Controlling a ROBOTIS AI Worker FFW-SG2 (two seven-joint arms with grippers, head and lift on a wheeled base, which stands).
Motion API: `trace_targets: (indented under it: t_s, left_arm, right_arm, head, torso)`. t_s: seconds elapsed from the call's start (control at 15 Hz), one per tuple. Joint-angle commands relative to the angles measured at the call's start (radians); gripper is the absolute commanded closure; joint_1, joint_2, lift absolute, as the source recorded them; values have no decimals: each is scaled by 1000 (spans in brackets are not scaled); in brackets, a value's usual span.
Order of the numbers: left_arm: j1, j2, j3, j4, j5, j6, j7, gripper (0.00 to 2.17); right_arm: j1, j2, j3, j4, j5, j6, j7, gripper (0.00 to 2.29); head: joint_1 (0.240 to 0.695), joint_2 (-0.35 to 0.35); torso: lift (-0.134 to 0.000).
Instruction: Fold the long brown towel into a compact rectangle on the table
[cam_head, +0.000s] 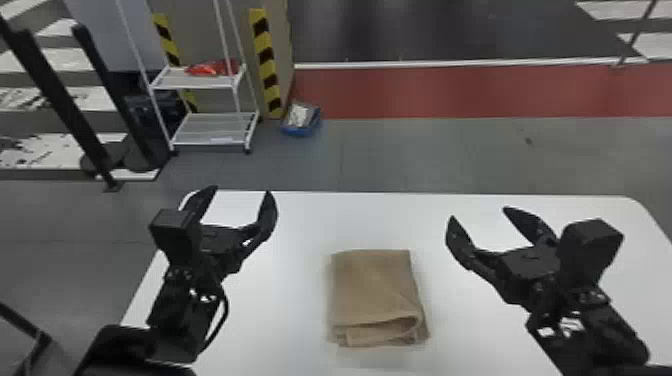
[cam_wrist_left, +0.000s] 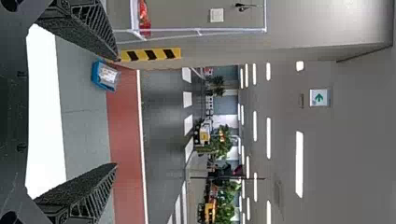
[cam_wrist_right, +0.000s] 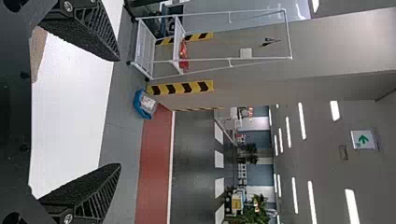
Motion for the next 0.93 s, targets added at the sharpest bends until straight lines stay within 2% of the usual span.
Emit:
trace_targets:
  t_s: [0.0,0.87]
  left_arm:
    - [4,-2,4,-1,5,-1,3,76]
    - [12,-11,1,3,8,-10,11,76]
  right_arm:
    - [4,-2,-4,0,0,-7,0,80]
    - [10,-5,2,3,9,-47,0,80]
  head:
    - [695,92]
    - [695,95]
  torso:
    - [0]
    - [0]
